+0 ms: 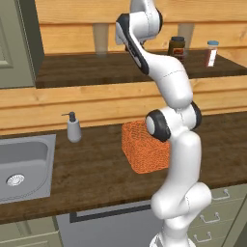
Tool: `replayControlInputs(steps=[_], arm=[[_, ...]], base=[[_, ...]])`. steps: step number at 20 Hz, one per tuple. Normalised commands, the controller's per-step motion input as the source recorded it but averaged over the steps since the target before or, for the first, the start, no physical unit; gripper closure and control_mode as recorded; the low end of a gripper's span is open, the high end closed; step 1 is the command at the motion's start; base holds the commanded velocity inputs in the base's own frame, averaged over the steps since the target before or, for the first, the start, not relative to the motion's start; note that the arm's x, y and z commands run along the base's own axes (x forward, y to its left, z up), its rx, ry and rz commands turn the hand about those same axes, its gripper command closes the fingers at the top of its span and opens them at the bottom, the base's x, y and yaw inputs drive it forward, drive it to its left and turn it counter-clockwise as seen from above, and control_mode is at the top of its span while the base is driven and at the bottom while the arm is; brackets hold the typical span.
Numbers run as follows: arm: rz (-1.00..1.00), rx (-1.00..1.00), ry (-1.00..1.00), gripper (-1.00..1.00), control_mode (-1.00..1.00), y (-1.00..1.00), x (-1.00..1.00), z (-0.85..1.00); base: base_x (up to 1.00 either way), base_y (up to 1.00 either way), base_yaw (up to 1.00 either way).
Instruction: Open the cabinet, pick up the bread from the cabinet and place it in the basket. Then move the basket to the dining counter.
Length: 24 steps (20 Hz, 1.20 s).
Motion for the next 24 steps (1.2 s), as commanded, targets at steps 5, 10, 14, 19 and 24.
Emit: replayControlInputs(steps=[5,10,14,19,24], arm=[[0.03,-0.04,-0.09,1.0,-1.0,0.0,-1.0,0.0],[0.03,-0.06,-0.04,1.0,-1.0,0.0,-1.0,-0.2],[0.02,-0.05,0.0,1.0,-1.0,0.0,-1.0,-0.65],[0.01,-0.01,0.0,1.0,-1.0,-0.09,-1.0,-0.73],[0.0,-0.01,0.11,1.0,-1.0,-0.23,-1.0,-0.96]], base=[[0.0,0.0,0.0],[0.0,0.0,0.0],[0.0,0.0,0.0],[0.0,0.0,0.0],[0.0,0.0,0.0]])
